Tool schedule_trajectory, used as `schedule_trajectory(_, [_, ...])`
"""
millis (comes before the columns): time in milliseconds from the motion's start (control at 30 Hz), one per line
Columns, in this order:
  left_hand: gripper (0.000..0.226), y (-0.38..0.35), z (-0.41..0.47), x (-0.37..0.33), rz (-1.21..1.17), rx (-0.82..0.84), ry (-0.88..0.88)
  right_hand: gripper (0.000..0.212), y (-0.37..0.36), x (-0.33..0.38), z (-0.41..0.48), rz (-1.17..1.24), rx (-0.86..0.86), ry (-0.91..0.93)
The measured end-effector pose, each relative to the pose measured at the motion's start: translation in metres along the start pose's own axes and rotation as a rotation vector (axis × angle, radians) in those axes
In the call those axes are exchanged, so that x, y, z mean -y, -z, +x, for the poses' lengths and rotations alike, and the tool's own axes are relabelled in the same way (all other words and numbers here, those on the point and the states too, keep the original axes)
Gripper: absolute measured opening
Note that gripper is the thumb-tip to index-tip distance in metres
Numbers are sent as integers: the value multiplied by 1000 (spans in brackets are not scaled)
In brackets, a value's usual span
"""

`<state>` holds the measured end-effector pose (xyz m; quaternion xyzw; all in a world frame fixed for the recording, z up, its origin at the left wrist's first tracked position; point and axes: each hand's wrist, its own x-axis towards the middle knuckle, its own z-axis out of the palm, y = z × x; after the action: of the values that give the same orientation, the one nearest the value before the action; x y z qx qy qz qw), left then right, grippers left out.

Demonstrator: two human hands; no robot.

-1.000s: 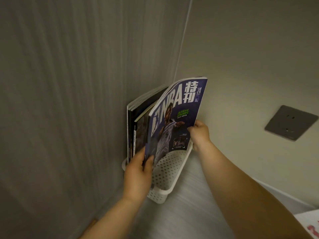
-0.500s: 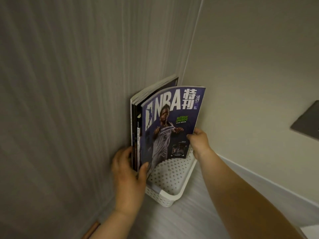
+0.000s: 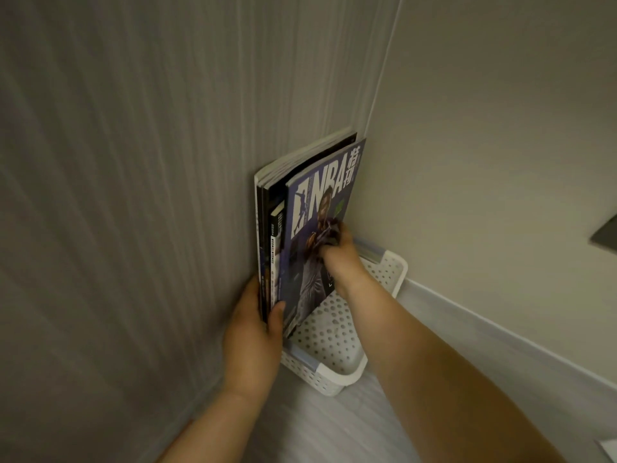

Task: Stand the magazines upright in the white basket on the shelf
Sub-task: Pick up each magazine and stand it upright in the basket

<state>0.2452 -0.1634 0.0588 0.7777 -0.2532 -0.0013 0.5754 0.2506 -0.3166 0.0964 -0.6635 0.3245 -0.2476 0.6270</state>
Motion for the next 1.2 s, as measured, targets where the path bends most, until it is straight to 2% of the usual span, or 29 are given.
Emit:
schedule_trajectory(167, [45, 2, 1, -3, -57, 54, 10, 55, 1, -5, -9, -83, 58, -5])
schedule_trajectory(267, [52, -3, 6, -7, 13, 3, 36, 67, 0, -5, -14, -71, 87, -35])
schedule_trajectory(367, [42, -7, 8, -11, 93, -50, 48, 71, 0, -2, -19, -55, 107, -23])
schedule_trajectory(633, [40, -8, 7, -6, 84, -62, 22, 69, 4, 1, -32, -84, 132, 33])
schedule_trajectory(767, [45, -1, 1, -6, 19, -45, 14, 54, 12, 5, -43, -61, 142, 64])
schedule_trajectory(900, [51, 13, -23, -11, 86, -81, 17, 57, 37, 2, -58, -89, 90, 35])
schedule_trajectory(1000, [35, 24, -48, -18, 281, -90, -141, 58, 64, -4, -78, -162, 24, 8])
schedule_trajectory(1200, [19, 8, -112, -61, 213, 159, -297, 50, 141, -22, -152, -319, -158, 30])
